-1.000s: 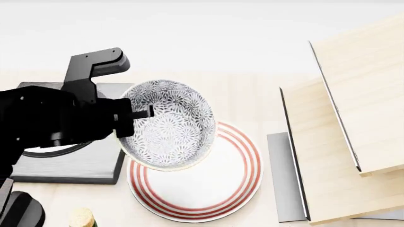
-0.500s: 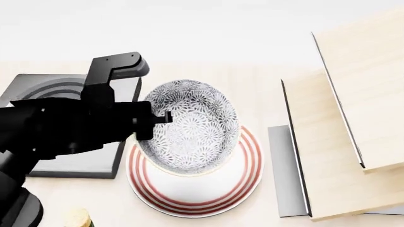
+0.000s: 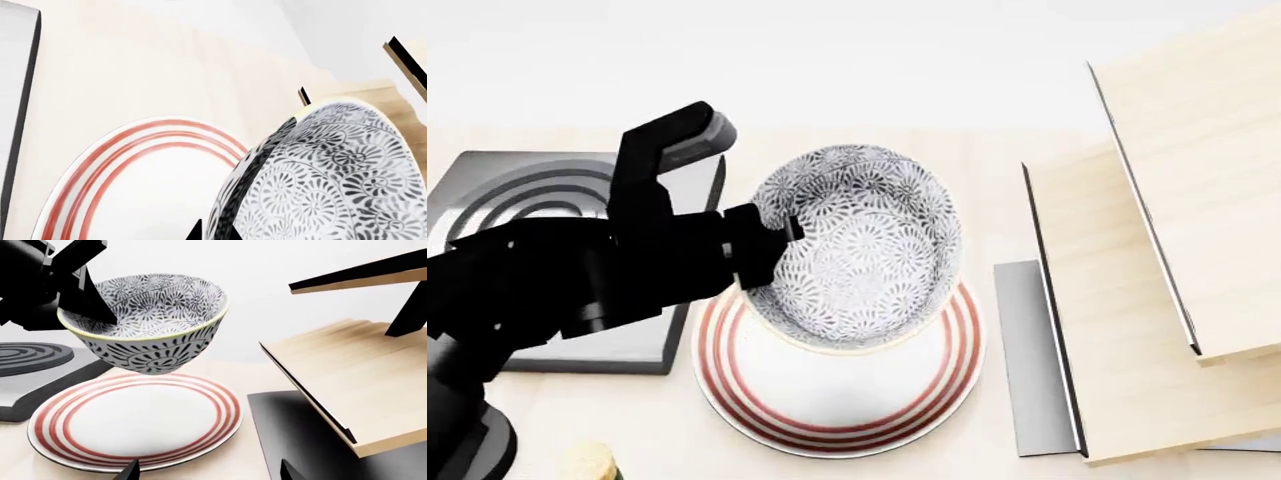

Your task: Pick up the akita bowl and put it on the plate.

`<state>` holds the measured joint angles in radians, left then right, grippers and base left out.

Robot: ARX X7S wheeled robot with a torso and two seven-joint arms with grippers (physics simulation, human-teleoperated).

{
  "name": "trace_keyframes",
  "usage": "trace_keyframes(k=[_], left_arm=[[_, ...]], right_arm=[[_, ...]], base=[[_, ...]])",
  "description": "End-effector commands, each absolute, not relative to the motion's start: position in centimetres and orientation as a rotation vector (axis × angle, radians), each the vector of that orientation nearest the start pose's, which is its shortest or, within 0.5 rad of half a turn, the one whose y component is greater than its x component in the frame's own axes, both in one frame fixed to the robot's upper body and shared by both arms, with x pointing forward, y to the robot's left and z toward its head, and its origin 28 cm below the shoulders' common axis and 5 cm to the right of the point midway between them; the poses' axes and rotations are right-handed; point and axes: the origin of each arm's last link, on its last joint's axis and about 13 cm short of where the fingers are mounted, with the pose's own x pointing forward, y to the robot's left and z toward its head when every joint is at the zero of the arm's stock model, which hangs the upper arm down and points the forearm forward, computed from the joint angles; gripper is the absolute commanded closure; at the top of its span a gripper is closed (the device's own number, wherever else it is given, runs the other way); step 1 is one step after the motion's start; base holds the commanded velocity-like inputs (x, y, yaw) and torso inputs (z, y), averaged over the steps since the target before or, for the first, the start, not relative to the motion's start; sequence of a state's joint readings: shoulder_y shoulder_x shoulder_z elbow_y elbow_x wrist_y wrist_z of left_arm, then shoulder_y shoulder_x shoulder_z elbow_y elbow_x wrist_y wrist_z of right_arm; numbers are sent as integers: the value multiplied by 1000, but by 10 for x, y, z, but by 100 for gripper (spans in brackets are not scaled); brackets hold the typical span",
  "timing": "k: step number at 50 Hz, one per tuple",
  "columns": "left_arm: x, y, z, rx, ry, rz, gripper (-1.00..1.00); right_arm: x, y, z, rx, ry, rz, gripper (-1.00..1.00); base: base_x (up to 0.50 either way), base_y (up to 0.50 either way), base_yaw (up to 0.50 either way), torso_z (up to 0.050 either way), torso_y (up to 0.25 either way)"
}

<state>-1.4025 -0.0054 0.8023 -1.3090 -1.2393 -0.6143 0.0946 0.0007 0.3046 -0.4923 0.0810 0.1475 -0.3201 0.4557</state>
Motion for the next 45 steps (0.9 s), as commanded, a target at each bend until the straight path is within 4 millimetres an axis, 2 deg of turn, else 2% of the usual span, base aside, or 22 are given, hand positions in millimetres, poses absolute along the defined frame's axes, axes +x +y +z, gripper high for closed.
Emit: trace_keyframes(k=[1, 8, 16, 20, 23, 40, 45], left_arm=[[407, 159, 179, -556, 605, -392, 100], [406, 161, 173, -570, 624, -372, 100], [405, 162, 165, -482, 631, -327, 100], [404, 161, 162, -462, 642, -326, 100], [404, 161, 163, -520, 636, -352, 100], [405, 159, 161, -466, 605, -330, 100], [405, 158, 161, -504, 609, -339, 100]], right_arm=[[187, -79, -2, -68, -140, 33, -100], [187, -79, -3, -66, -138, 34, -100], [187, -79, -5, -64, -131, 37, -100], [187, -78, -5, -63, -128, 43, -100], [187, -78, -6, -62, -127, 42, -100], [187, -77, -7, -61, -122, 48, -100], [187, -77, -8, -61, -119, 50, -100]], base=[[0, 0, 0, 0, 0], [0, 0, 0, 0, 0], [0, 0, 0, 0, 0], [0, 0, 0, 5, -228], [0, 0, 0, 6, -114], [0, 0, 0, 0, 0], [0, 0, 0, 8, -177]])
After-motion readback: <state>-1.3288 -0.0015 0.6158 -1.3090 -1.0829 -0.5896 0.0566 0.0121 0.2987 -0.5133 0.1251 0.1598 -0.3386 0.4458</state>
